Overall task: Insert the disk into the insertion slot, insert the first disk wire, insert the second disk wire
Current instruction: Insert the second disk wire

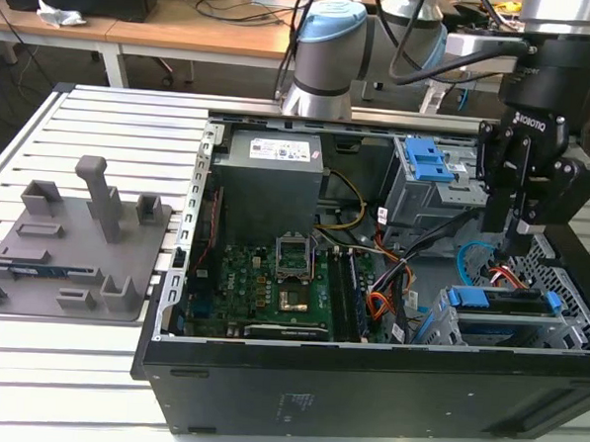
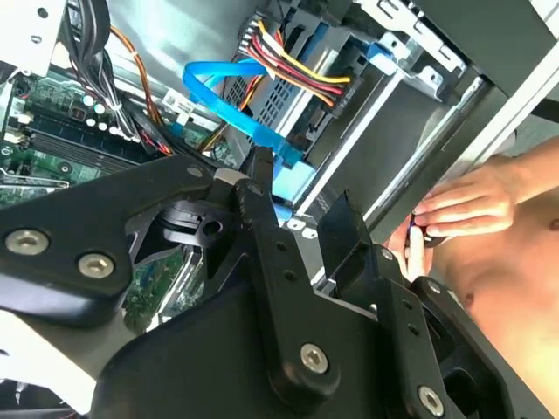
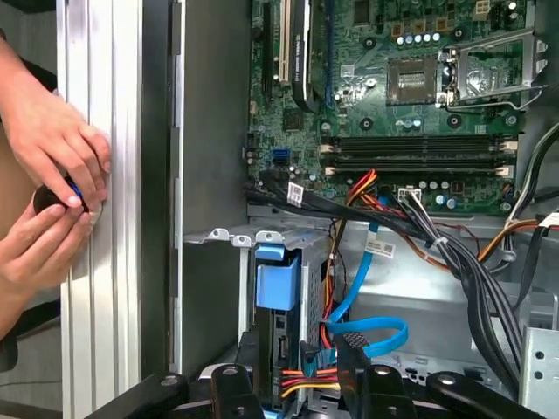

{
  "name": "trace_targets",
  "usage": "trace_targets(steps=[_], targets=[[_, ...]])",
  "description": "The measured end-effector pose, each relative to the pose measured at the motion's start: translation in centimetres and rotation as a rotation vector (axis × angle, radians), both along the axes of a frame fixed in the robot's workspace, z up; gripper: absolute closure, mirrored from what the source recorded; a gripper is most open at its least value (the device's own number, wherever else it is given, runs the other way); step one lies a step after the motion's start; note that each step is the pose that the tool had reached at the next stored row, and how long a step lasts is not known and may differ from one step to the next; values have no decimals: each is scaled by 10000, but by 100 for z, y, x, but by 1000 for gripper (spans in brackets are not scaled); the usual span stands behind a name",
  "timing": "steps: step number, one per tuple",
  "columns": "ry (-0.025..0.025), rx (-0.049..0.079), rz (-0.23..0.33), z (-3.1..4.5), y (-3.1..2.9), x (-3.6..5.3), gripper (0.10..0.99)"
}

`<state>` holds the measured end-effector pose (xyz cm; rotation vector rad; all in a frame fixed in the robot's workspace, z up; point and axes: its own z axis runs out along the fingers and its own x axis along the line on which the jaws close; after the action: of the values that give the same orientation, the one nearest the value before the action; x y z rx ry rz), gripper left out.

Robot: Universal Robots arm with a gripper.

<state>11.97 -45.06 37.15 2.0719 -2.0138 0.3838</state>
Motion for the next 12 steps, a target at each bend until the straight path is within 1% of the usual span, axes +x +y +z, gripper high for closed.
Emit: trace_targets(steps=[1, 2, 3, 5, 8, 11, 12], targets=[[33, -30, 0, -3, 10, 16, 604], [54, -62, -1, -10, 21, 28, 604], [63, -145, -2, -34, 38, 33, 604], [64, -219, -4, -60, 41, 34, 604], [74, -276, -6, -75, 41, 43, 604], [75, -281, -37, -80, 41, 44, 604], [77, -278, -188, -88, 41, 47, 604]])
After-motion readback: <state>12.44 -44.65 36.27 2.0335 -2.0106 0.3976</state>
